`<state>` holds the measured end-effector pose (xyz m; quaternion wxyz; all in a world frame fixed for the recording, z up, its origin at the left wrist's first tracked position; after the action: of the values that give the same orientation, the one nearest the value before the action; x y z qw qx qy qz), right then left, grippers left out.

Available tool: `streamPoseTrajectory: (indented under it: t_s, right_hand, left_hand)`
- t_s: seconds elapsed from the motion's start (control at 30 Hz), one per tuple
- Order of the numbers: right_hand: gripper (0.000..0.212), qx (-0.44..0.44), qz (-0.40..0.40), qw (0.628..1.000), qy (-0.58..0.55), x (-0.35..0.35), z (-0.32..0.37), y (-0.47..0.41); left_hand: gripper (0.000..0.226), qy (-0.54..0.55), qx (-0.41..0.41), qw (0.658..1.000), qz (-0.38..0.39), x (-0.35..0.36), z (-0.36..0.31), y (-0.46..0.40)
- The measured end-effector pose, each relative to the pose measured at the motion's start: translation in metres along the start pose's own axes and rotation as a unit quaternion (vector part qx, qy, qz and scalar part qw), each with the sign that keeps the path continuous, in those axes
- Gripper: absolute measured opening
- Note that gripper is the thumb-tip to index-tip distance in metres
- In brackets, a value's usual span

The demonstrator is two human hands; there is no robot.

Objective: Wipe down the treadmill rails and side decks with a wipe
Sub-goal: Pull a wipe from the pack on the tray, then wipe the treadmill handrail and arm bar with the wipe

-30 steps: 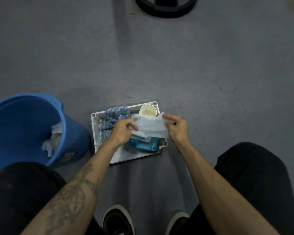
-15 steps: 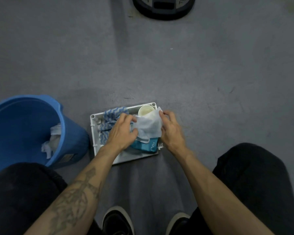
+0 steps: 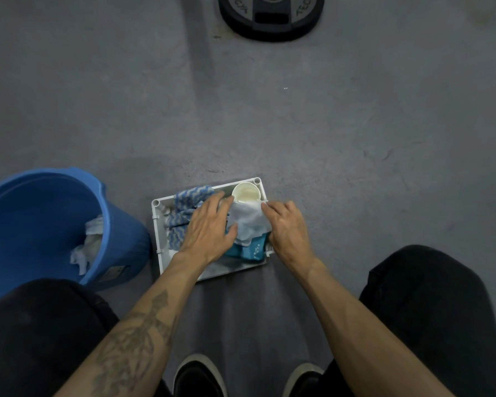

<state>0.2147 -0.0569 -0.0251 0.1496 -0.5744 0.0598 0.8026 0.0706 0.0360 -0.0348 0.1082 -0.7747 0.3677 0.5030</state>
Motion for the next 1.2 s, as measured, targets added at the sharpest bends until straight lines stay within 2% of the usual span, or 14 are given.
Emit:
streamPoseTrajectory:
  t_s: [0.2, 0.4, 0.63, 0.77, 0.9, 1.2]
  right_hand:
    - [0.077, 0.006, 0.049, 0.999, -0.015, 0.014, -0.002, 0.003]
    - [0.066, 0.004, 0.110, 0.994, -0.016, 0.014, 0.003, 0.011]
    - [0.076, 0.049, 0.156, 0.986, -0.023, -0.023, 0.014, 0.025]
    - [0.075, 0.058, 0.188, 0.980, -0.011, -0.065, 0.036, 0.039]
    - [0.074, 0.063, 0.186, 0.981, -0.009, -0.123, 0.052, 0.047]
    - [0.079, 0.110, 0.176, 0.978, 0.003, -0.297, 0.078, 0.065]
  left_hand:
    - [0.073, -0.011, 0.022, 1.000, 0.010, 0.005, -0.004, -0.001]
    - [0.080, -0.019, 0.021, 0.999, 0.016, 0.006, -0.009, -0.001]
    - [0.085, -0.057, 0.002, 0.998, 0.034, -0.027, -0.035, 0.014]
    - [0.084, -0.085, 0.019, 0.994, 0.060, -0.062, -0.065, 0.035]
    - [0.082, -0.102, 0.038, 0.992, 0.065, -0.107, -0.094, 0.053]
    - [0.085, -0.104, 0.053, 0.988, 0.103, -0.234, -0.188, 0.102]
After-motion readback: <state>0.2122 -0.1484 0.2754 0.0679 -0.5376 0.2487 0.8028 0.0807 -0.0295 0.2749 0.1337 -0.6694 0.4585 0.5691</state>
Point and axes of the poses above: each hand's wrist, its own y-axis away from the middle knuckle, its own x-axis out of the palm, z = x × y, the point moved 6 cm from there along -y, towards the middle knuckle, and after that the axes turned 3 degrees about y, right-handed, at the moved point
